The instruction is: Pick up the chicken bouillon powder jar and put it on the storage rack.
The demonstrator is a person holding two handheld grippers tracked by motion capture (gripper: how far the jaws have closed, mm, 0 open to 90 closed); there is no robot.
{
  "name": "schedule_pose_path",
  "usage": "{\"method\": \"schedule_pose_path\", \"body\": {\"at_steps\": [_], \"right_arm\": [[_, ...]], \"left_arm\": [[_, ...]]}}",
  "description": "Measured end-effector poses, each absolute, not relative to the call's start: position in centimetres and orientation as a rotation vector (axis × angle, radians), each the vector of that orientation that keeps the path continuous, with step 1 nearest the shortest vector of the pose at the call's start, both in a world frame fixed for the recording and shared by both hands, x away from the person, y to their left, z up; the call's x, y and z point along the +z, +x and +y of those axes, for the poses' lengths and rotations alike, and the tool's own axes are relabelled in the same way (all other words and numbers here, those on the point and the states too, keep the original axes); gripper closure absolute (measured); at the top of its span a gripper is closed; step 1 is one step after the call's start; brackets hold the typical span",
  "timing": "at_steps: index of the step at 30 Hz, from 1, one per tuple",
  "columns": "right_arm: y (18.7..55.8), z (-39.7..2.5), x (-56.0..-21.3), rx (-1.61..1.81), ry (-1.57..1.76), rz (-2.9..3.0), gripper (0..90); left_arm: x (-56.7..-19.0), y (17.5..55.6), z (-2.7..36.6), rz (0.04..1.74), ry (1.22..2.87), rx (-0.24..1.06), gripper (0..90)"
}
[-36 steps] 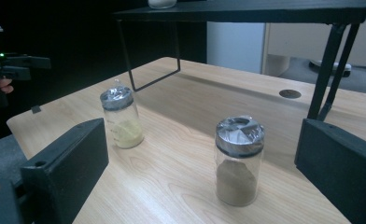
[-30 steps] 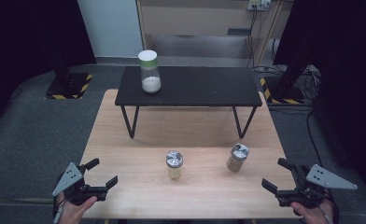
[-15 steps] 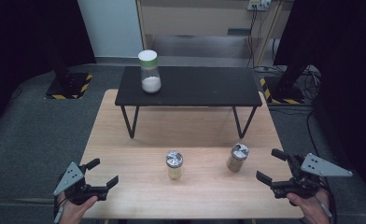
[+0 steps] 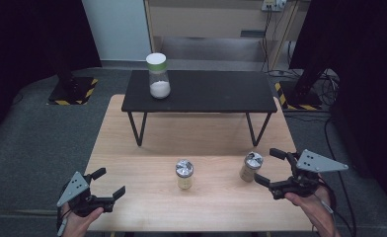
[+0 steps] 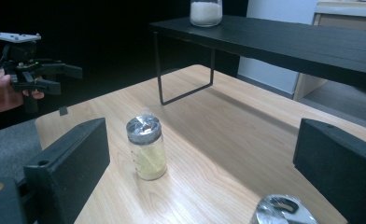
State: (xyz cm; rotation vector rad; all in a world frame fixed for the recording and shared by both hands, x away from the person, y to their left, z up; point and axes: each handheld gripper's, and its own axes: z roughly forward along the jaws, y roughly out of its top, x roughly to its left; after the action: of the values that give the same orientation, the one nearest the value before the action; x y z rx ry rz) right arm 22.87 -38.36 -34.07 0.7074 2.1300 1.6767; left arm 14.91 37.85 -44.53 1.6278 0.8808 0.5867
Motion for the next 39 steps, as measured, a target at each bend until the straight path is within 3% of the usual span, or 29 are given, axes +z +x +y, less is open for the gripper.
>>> {"method": "schedule_pose_path", "body": {"at_steps": [39], "right_arm": [[29.5, -29.5, -35.3, 1.714, 0.566, 2.32, 4.8]], "left_arm": [[-44.4, 15.0, 37.9, 0.873, 1.641, 0.577, 0.4]]}}
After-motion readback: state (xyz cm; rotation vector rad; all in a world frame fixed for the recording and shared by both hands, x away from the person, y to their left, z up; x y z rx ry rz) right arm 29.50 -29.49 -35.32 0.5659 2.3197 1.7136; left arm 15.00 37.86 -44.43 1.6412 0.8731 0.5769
